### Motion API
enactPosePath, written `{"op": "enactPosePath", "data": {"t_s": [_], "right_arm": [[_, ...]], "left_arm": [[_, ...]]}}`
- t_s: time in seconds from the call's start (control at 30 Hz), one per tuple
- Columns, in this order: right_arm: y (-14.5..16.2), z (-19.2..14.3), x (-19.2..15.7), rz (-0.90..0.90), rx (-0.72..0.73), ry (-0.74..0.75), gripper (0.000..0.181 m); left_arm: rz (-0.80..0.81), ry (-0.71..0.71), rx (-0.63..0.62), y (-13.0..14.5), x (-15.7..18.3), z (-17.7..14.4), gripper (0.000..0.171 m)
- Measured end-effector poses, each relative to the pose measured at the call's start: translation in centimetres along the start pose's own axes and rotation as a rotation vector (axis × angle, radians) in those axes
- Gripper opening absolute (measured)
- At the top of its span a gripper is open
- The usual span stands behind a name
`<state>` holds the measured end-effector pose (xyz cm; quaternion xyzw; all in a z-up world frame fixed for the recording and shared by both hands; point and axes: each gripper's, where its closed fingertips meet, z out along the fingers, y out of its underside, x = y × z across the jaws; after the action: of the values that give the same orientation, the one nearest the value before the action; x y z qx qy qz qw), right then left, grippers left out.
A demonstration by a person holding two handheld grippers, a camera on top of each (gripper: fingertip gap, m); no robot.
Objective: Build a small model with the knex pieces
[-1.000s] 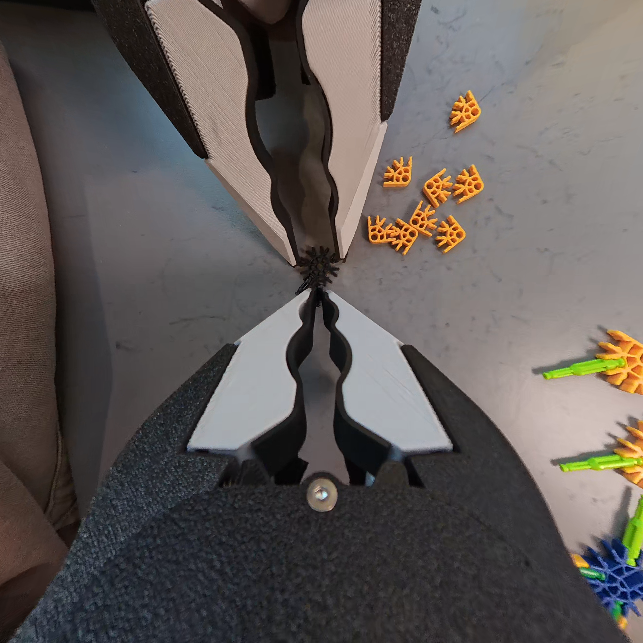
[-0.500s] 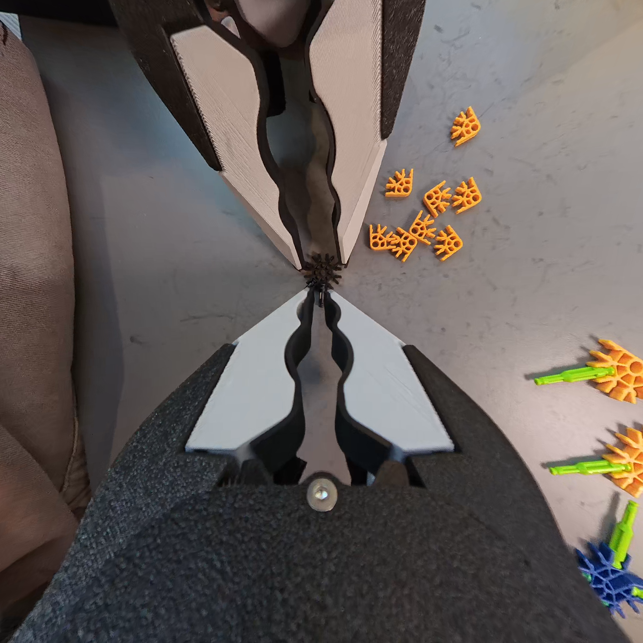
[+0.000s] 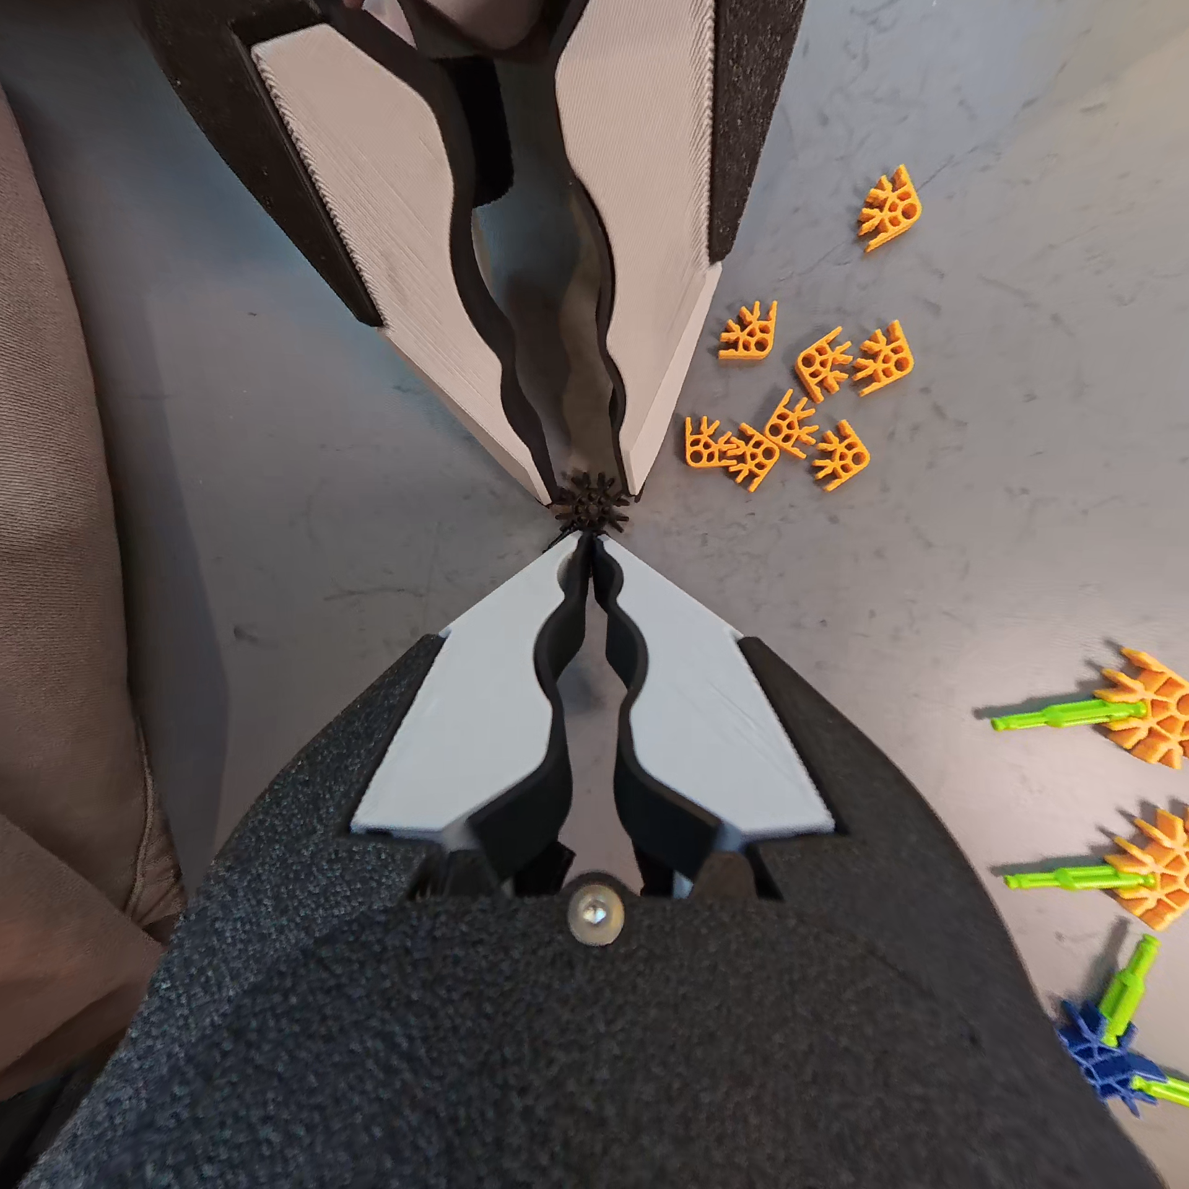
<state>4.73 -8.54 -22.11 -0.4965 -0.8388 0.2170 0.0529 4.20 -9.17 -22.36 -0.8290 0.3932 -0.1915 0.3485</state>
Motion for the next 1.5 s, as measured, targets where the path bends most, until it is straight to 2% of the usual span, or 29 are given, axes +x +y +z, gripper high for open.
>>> {"op": "enactPosePath", "data": {"t_s": [0.17, 0.43, 0.6, 0.73, 0.8, 0.87, 0.93, 1.03, 1.1, 1.17, 1.23, 1.3, 1.37, 1.43, 1.5], "right_arm": [[0.1, 0.0, -0.1, 0.035, -0.051, -0.04, 0.0], [0.1, 0.1, 0.0, 0.061, -0.18, -0.038, 0.0], [0.0, 0.2, 0.0, 0.091, -0.194, 0.005, 0.0], [-0.1, 0.1, 0.1, 0.092, -0.107, 0.046, 0.0], [-0.6, -0.6, -0.1, 0.156, 0.003, 0.013, 0.007], [-1.1, -2.8, 0.8, 0.222, 0.14, 0.032, 0.01], [-0.4, -6.2, 3.1, 0.238, 0.236, 0.149, 0.011], [2.0, -13.4, 7.6, 0.3, 0.378, 0.366, 0.013], [4.8, -18.8, 11.1, 0.355, 0.443, 0.532, 0.018], [9.0, -23.4, 15.0, 0.403, 0.42, 0.712, 0.021], [14.3, -26.2, 18.7, 0.481, 0.331, 0.82, 0.021], [19.6, -26.9, 22.0, 0.59, 0.23, 0.847, 0.022], [24.0, -26.2, 24.6, 0.721, 0.156, 0.806, 0.022], [26.7, -24.3, 26.3, 0.847, 0.142, 0.71, 0.022], [28.0, -22.6, 27.7, 0.929, 0.133, 0.647, 0.022]], "left_arm": [[-0.012, 0.009, 0.007, 0.0, 0.0, 0.0, 0.02], [-0.007, 0.001, 0.014, 0.0, 0.0, 0.0, 0.02], [0.016, -0.023, 0.023, 0.1, 0.0, -0.1, 0.02], [0.011, -0.035, 0.013, 0.1, 0.0, -0.1, 0.02], [0.012, -0.037, 0.016, 0.1, 0.0, -0.1, 0.02], [0.007, -0.034, 0.019, 0.1, 0.0, -0.1, 0.02], [0.009, -0.032, 0.018, 0.1, 0.0, -0.1, 0.02], [0.013, -0.035, 0.016, 0.1, 0.0, -0.1, 0.02], [0.014, -0.037, 0.015, 0.1, 0.0, -0.1, 0.02], [0.02, -0.044, 0.015, 0.1, 0.0, -0.1, 0.02], [0.026, -0.051, 0.017, 0.1, 0.0, -0.1, 0.02], [0.025, -0.05, 0.024, 0.1, 0.0, -0.1, 0.02], [0.01, -0.039, 0.033, 0.1, 0.0, -0.1, 0.02], [-0.002, -0.029, 0.037, 0.1, -0.1, -0.1, 0.02], [-0.002, -0.029, 0.037, 0.1, -0.1, -0.1, 0.02]]}}
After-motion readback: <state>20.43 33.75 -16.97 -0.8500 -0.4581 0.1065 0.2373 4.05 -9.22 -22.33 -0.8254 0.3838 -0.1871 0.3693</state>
